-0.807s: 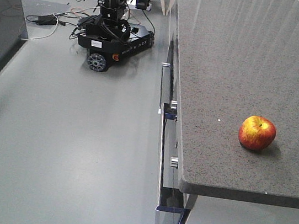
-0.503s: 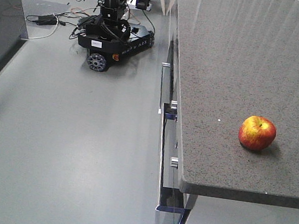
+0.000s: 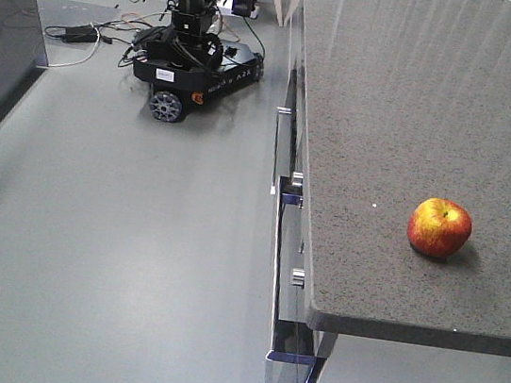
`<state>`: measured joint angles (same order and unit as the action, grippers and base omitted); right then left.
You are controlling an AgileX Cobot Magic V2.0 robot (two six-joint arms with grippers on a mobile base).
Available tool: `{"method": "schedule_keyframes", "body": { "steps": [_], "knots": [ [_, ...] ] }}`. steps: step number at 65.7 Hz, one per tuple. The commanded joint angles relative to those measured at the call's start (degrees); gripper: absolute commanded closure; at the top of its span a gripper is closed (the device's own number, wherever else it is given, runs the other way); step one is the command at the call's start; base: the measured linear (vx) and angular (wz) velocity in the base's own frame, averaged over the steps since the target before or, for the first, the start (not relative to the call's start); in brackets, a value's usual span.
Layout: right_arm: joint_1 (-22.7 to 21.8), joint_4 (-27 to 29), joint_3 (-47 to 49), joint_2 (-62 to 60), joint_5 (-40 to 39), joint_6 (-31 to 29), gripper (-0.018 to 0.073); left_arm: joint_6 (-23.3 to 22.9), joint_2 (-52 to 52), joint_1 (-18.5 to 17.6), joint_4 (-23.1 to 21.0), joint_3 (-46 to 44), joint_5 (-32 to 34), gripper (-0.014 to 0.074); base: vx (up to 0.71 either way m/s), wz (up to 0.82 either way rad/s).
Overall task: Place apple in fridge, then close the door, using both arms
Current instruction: 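Move the right gripper over the red-yellow apple on the countertop, then lower the right gripper and close it around the apple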
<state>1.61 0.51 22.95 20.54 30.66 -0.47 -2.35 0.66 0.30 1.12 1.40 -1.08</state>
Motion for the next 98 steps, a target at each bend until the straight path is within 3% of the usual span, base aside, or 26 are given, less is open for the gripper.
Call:
{"method": "schedule_keyframes", "body": {
  "steps": [1, 38, 47, 60, 68, 98],
  "knots": [
    [-0.3, -0.5, 5.0, 5.3, -0.1, -0.8, 0.0561, -0.5, 0.9, -0.3, 0.0, 1.6, 4.0, 0.0602, 0.00, 0.00],
    [-0.3, -0.5, 20.9, 28.6, 12.7, -1.0, 0.0502, -0.5, 0.9, -0.3, 0.0, 1.6, 4.0, 0.0602, 0.00, 0.00],
    [-0.3, -0.5, 25.1, 32.4, 15.3, -1.2, 0.0386, -0.5, 0.9, -0.3, 0.0, 1.6, 4.0, 0.0602, 0.00, 0.00],
    [-0.3, -0.5, 31.2, 37.0, 15.9, -1.3, 0.0122, -0.5, 0.9, -0.3, 0.0, 1.6, 4.0, 0.0602, 0.00, 0.00],
    [-0.3, -0.5, 34.9, 39.9, 16.3, -1.3, 0.0033, -0.5, 0.9, -0.3, 0.0, 1.6, 4.0, 0.0602, 0.00, 0.00],
    [-0.3, 0.8, 49.0, 57.2, 17.8, -1.9, 0.0015, -0.5, 0.9, -0.3, 0.0, 1.6, 4.0, 0.0602, 0.00, 0.00]
  ]
}}
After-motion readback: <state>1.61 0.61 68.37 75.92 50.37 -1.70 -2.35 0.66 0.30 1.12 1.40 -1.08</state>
